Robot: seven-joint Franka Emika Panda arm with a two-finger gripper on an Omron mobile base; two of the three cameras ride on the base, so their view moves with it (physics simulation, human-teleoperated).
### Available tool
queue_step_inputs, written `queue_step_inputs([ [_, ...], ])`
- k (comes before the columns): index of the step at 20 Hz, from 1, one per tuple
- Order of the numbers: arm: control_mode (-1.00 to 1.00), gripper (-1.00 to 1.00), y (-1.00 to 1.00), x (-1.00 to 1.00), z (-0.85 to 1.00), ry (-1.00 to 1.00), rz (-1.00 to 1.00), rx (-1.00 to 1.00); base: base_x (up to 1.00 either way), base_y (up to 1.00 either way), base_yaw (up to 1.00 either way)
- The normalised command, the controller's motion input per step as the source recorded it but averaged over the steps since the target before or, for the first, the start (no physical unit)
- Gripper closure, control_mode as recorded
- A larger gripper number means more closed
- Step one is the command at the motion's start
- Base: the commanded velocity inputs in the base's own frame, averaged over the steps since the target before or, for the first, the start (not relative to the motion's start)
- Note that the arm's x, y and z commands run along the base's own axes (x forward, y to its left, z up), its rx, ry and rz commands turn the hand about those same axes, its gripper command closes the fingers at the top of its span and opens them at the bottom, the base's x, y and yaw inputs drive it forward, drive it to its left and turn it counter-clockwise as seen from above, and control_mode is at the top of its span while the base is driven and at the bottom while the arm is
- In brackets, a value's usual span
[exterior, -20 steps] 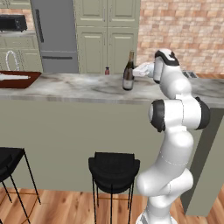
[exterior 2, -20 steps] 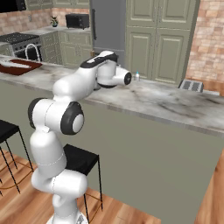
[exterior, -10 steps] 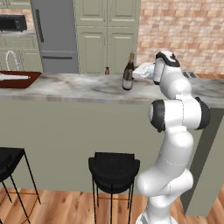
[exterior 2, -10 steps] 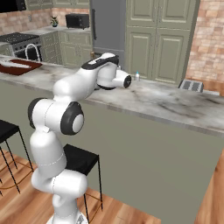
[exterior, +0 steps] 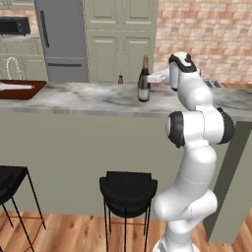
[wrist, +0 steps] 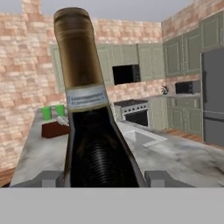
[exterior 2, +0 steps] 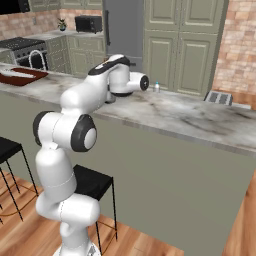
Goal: Place the drinks on the dining counter in a tight cluster.
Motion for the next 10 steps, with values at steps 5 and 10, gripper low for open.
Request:
queue_step_inputs([
  [5, -1.00, 1.00, 0.00, 0.00, -0.03, 0.00, 0.00, 0.00, 0.00, 0.00, 0.00],
  [10, -1.00, 1.00, 0.00, 0.00, -0.02, -0.12, 0.00, 0.00, 0.00, 0.00, 0.00],
])
